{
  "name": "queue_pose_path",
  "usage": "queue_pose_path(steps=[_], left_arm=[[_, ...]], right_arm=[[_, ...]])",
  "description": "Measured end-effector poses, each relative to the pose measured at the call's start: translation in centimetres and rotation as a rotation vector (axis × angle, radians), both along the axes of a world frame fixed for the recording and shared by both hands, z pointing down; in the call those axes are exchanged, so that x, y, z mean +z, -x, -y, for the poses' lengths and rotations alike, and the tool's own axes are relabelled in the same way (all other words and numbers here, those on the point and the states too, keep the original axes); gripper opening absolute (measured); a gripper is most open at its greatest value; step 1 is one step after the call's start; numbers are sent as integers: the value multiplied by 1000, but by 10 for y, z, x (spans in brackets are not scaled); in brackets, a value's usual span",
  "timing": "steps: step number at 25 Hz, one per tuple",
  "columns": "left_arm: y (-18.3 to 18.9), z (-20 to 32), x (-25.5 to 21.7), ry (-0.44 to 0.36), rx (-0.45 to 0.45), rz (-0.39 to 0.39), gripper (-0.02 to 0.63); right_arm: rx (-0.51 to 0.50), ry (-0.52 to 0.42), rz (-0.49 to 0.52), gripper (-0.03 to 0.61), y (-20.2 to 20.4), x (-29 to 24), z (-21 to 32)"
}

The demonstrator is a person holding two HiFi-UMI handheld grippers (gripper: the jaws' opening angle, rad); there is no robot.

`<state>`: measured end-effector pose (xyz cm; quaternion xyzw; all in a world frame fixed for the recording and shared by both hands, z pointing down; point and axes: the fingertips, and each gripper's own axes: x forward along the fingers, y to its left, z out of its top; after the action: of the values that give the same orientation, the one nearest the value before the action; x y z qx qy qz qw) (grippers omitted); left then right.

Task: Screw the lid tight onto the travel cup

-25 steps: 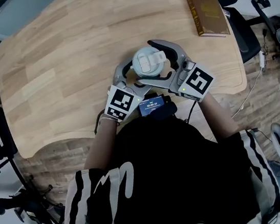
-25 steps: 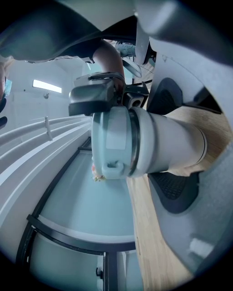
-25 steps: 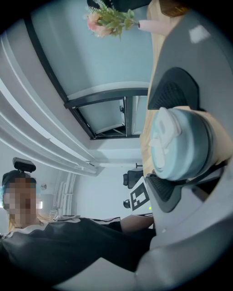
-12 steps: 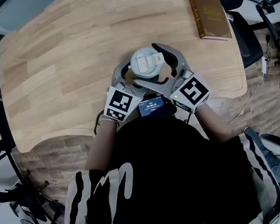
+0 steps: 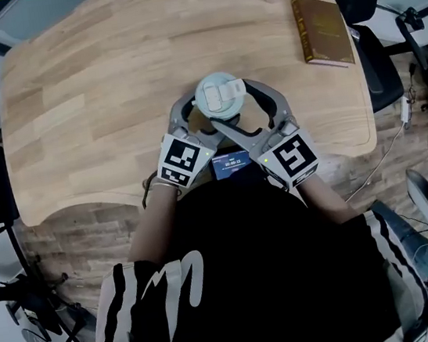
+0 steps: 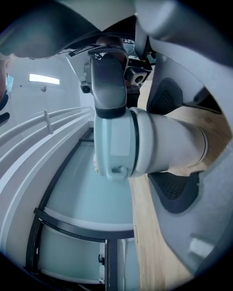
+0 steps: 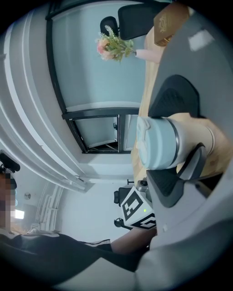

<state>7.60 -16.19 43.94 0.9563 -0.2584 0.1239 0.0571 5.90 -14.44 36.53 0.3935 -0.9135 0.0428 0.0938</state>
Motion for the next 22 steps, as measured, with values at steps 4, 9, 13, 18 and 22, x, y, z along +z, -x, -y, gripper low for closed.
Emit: queue_pose_path(steps=[4,9,13,18,22], left_arm=[[0,0,0,5,-19,5,402],[1,-1,1,10,-41,21,402],[1,1,1,13,-47,24,402],[1,0,0,12,-39,17,402],[1,1,1,9,-35,10,402]], right_arm=[[11,16,-39,356,0,1,0],[31,35,-70,355,0,3,-1],[10,35,-38,354,2,-1,-1],[-254,40,157,447,-2,-29,-7],[-563,23,85,474,-7,-30,-3]])
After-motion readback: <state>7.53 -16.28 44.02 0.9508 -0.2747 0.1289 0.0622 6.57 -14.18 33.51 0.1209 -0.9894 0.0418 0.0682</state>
